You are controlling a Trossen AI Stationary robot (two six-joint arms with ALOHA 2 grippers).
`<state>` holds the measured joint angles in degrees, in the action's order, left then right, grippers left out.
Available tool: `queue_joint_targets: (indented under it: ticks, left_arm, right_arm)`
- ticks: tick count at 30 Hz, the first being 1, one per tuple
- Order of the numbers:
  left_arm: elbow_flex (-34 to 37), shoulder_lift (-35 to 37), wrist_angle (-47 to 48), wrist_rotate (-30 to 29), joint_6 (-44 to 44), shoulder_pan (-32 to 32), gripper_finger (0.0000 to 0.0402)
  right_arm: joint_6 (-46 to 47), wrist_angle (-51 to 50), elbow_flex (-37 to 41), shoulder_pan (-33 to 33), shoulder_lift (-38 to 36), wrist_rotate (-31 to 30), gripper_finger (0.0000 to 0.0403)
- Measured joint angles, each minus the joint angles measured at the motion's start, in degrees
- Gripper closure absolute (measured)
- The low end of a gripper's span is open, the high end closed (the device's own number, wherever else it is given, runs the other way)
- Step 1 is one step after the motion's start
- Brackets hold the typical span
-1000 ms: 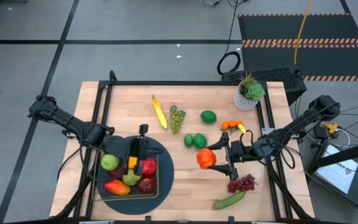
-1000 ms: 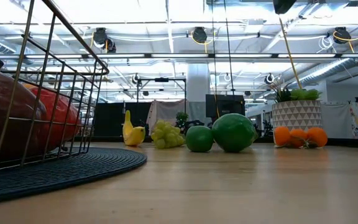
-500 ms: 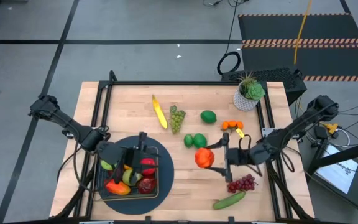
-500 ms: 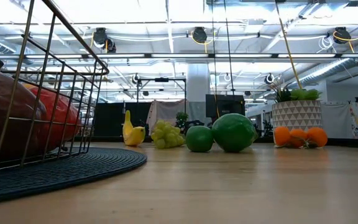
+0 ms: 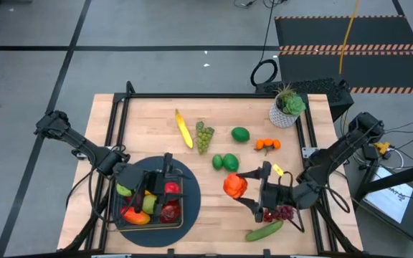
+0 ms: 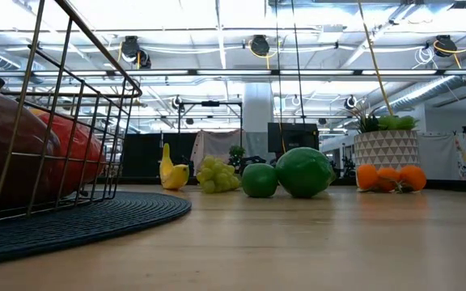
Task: Build produce basket
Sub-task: Put the tangerine into the gold wire basket
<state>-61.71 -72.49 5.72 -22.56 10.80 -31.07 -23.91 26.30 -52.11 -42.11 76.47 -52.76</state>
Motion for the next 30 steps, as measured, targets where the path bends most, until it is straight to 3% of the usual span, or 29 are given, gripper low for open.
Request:
queue_joint_targets:
  ticks: [4, 17, 30]
  left_arm:
    - [0.0, 0.0, 0.0, 0.0, 0.8, -0.2, 0.0153]
    - [0.0, 0.0, -0.5, 0.0, 1.1, -0.2, 0.0153]
    - [0.0, -0.3, -2.8, 0.1, 5.0, -0.7, 0.0153]
  right_arm:
    - [5.0, 1.6, -0.5, -0.6, -0.7, -2.3, 0.0073]
    - [24.2, 2.1, -0.6, -0.6, -3.5, -0.9, 0.0073]
    - [40.0, -5.7, -0.6, 2.5, -3.8, 10.2, 0.0073]
